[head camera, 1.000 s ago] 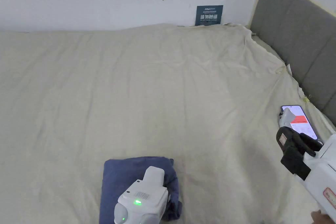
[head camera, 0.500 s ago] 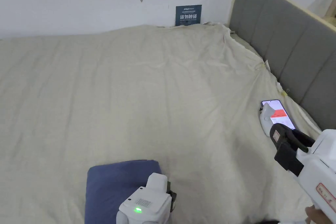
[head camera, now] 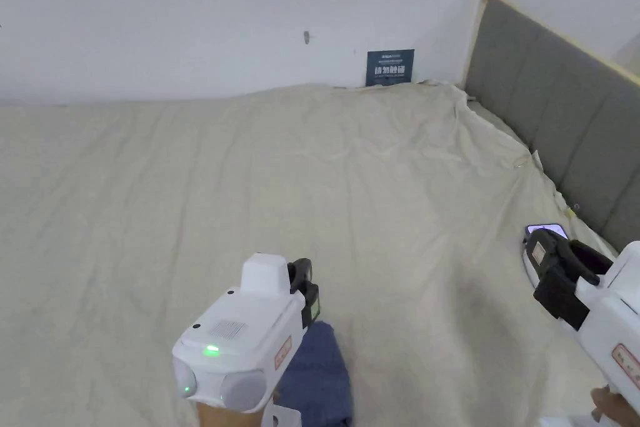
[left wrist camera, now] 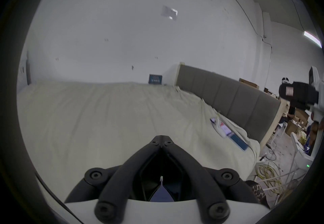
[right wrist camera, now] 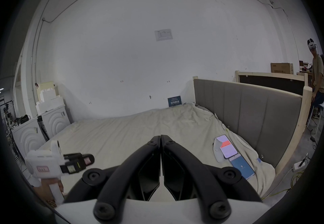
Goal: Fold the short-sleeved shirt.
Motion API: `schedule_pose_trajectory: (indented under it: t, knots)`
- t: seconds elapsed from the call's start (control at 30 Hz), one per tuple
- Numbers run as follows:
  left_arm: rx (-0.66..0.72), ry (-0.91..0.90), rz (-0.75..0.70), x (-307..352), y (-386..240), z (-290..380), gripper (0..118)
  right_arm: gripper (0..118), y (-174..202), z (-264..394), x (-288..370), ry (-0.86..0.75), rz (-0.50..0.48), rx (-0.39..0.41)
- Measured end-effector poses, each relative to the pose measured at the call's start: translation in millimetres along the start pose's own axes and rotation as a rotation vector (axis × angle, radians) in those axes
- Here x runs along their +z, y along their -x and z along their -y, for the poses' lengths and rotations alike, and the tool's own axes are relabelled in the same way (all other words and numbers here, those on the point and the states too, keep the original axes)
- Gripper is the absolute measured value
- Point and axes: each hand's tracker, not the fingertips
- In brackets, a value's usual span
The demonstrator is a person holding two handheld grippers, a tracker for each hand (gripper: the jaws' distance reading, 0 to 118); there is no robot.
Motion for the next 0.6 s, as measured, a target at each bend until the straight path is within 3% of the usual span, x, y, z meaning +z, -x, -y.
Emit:
schedule_pose_trajectory:
  t: [0.3,0.6]
  knots:
    - [-0.126,-0.159,-0.212,55.3,51.1,-62.3,0,0,31.3,-18.1,-13.8,-0.079,-0.034,0.06]
    - [-0.095,-0.221,-0.368,110.3,107.3,-74.5,0,0,96.3,-18.3,-37.2,-0.119,-0.014,0.164]
